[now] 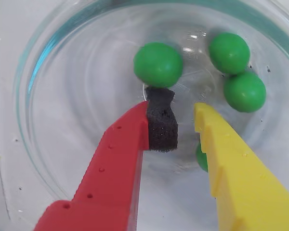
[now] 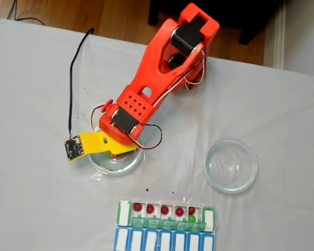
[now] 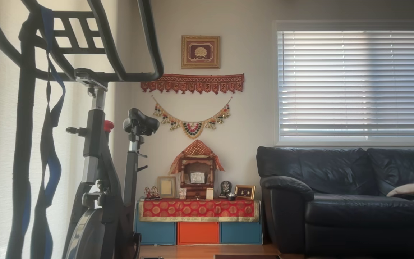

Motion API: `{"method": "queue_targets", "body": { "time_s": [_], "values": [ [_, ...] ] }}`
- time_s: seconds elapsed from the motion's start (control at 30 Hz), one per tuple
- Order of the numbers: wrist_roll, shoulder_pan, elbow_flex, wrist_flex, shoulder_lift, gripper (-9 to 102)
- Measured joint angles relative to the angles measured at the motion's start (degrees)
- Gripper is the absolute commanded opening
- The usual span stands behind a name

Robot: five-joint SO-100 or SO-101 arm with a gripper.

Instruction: Sort medicines into box.

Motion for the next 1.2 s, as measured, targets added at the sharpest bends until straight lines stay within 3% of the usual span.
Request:
{"method": "queue_targets", "body": {
  "time_s": [1.2],
  "values": [
    [3.1,-1.7,7.0,-12.4,3.8,7]
  ]
}}
